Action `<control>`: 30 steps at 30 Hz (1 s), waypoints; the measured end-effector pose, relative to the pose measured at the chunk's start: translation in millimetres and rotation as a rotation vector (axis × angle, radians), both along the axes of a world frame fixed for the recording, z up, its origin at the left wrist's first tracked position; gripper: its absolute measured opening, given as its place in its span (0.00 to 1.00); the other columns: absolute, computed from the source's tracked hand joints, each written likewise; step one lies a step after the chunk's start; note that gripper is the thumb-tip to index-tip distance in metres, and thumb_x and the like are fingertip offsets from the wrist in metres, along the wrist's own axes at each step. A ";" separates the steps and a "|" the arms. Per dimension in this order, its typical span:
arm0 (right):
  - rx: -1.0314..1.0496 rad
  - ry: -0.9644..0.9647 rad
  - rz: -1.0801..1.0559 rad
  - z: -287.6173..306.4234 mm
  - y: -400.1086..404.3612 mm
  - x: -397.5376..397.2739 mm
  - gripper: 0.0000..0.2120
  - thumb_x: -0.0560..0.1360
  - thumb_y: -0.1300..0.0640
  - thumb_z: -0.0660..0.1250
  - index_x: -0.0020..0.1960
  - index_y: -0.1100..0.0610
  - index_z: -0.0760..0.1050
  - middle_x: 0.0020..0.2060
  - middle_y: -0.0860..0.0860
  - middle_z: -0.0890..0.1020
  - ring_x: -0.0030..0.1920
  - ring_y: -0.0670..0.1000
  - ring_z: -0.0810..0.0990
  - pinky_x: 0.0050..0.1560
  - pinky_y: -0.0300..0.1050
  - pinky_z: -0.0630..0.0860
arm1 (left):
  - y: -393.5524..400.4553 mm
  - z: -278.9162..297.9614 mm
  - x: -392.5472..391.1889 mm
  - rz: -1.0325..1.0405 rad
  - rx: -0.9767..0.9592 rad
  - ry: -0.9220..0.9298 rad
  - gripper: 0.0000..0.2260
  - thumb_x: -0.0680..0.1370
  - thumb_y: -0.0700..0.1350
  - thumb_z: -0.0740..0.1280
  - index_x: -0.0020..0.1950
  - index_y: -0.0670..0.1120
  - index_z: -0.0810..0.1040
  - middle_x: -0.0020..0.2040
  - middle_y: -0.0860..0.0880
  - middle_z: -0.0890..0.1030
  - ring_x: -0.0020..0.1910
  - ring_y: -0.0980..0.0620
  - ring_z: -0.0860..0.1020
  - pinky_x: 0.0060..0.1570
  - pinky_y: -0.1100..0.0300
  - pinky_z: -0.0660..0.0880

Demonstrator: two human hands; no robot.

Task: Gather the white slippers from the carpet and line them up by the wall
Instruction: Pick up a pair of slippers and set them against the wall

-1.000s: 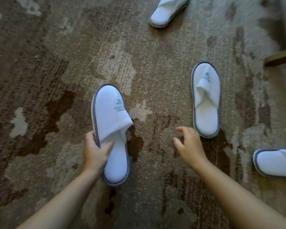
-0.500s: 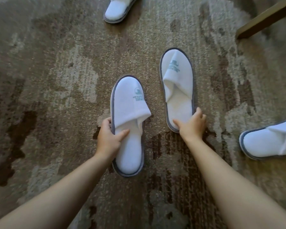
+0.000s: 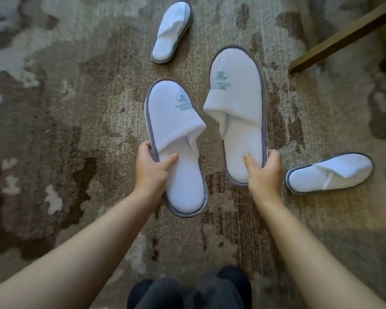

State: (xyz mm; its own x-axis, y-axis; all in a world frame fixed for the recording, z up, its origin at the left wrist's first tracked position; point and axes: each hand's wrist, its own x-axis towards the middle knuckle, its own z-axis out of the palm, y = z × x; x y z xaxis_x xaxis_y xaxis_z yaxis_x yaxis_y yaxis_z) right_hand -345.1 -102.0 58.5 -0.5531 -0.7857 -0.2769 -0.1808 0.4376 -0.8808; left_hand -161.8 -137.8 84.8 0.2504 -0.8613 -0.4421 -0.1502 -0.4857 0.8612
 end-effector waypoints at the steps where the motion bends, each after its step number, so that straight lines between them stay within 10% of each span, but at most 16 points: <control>1: -0.012 -0.003 -0.014 38.9 2.6 -3.6 0.09 0.72 0.62 0.65 0.46 0.57 0.64 0.37 0.43 0.71 0.36 0.38 0.70 0.29 0.24 0.67 | 1.9 34.4 -2.7 0.002 -0.001 0.010 0.16 0.70 0.36 0.68 0.51 0.47 0.65 0.44 0.51 0.75 0.46 0.48 0.75 0.42 0.56 0.73; 6: -0.030 -0.042 -0.049 244.8 16.4 -30.0 0.10 0.72 0.61 0.65 0.50 0.60 0.66 0.43 0.51 0.74 0.42 0.48 0.74 0.42 0.37 0.69 | 4.5 226.2 -24.6 -0.080 -0.036 0.054 0.20 0.70 0.35 0.67 0.54 0.49 0.62 0.45 0.56 0.73 0.44 0.58 0.74 0.40 0.61 0.72; 10: -0.088 -0.006 -0.101 385.4 25.1 -56.4 0.09 0.72 0.61 0.65 0.46 0.57 0.65 0.36 0.44 0.72 0.36 0.40 0.71 0.31 0.23 0.69 | 7.5 361.6 -49.1 -0.126 -0.061 0.116 0.16 0.70 0.36 0.68 0.52 0.46 0.65 0.50 0.46 0.75 0.48 0.48 0.76 0.46 0.51 0.74; 14: -0.164 0.025 -0.224 483.4 37.0 -75.1 0.10 0.71 0.61 0.66 0.47 0.56 0.65 0.37 0.44 0.72 0.37 0.39 0.71 0.34 0.25 0.69 | 13.5 456.9 -77.2 -0.192 -0.138 0.221 0.11 0.70 0.38 0.68 0.47 0.48 0.69 0.43 0.51 0.77 0.42 0.54 0.77 0.35 0.62 0.77; 17: -0.190 0.008 -0.320 529.9 52.5 -80.1 0.11 0.71 0.58 0.66 0.48 0.53 0.64 0.39 0.42 0.72 0.39 0.40 0.72 0.39 0.37 0.70 | 12.2 500.4 -93.2 -0.284 -0.182 0.277 0.10 0.70 0.39 0.68 0.47 0.50 0.72 0.43 0.51 0.79 0.41 0.54 0.79 0.35 0.62 0.78; 30: -0.350 0.212 -1.118 619.2 221.4 -30.7 0.09 0.71 0.61 0.66 0.41 0.51 0.67 0.38 0.46 0.74 0.38 0.44 0.75 0.27 0.25 0.71 | 62.4 589.4 -174.2 -1.065 -0.159 0.472 0.12 0.71 0.40 0.67 0.42 0.58 0.70 0.44 0.54 0.78 0.40 0.56 0.79 0.31 0.62 0.76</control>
